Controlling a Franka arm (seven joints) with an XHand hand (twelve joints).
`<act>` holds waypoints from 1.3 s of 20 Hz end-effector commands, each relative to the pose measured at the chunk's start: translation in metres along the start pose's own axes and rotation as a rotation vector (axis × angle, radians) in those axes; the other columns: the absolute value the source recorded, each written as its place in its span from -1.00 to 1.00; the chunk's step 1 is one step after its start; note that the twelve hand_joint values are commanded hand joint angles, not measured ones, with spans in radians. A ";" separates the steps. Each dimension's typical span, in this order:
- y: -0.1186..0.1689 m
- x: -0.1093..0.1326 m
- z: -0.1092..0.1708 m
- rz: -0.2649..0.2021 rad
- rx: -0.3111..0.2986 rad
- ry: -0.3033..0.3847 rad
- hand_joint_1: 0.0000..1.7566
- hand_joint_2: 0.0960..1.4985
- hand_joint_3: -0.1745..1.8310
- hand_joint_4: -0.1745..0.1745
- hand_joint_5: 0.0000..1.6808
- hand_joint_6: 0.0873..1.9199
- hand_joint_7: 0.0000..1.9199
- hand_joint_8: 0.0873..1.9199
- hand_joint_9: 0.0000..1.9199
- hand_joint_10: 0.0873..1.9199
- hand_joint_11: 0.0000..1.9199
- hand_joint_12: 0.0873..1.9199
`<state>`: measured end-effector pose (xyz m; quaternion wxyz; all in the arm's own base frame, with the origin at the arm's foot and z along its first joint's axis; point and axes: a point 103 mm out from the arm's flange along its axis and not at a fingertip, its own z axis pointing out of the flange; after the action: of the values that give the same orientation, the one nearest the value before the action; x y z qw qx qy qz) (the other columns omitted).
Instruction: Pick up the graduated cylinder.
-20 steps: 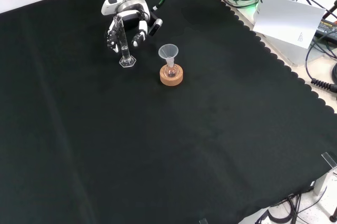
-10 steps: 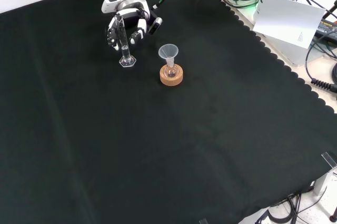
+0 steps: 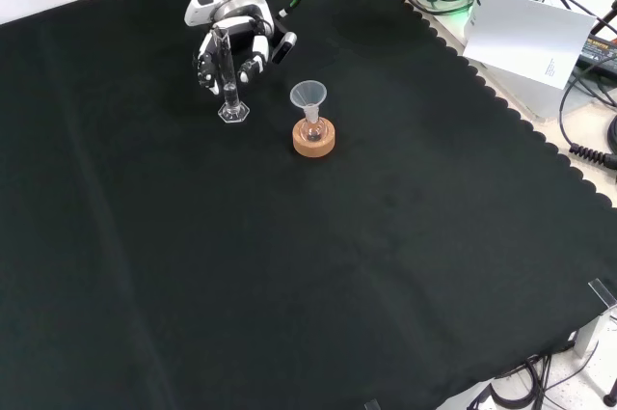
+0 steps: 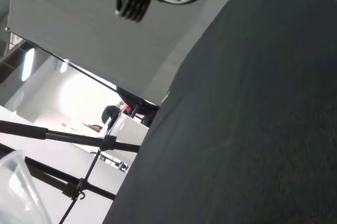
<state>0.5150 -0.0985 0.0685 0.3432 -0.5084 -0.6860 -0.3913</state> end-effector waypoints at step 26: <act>0.001 0.000 -0.007 0.058 -0.049 -0.119 0.27 0.25 -0.27 -0.11 -0.11 -0.47 -0.14 -0.45 0.22 -0.92 0.06 -0.08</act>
<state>0.5151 -0.1006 0.0659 0.3185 -0.5446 -0.6734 -0.3853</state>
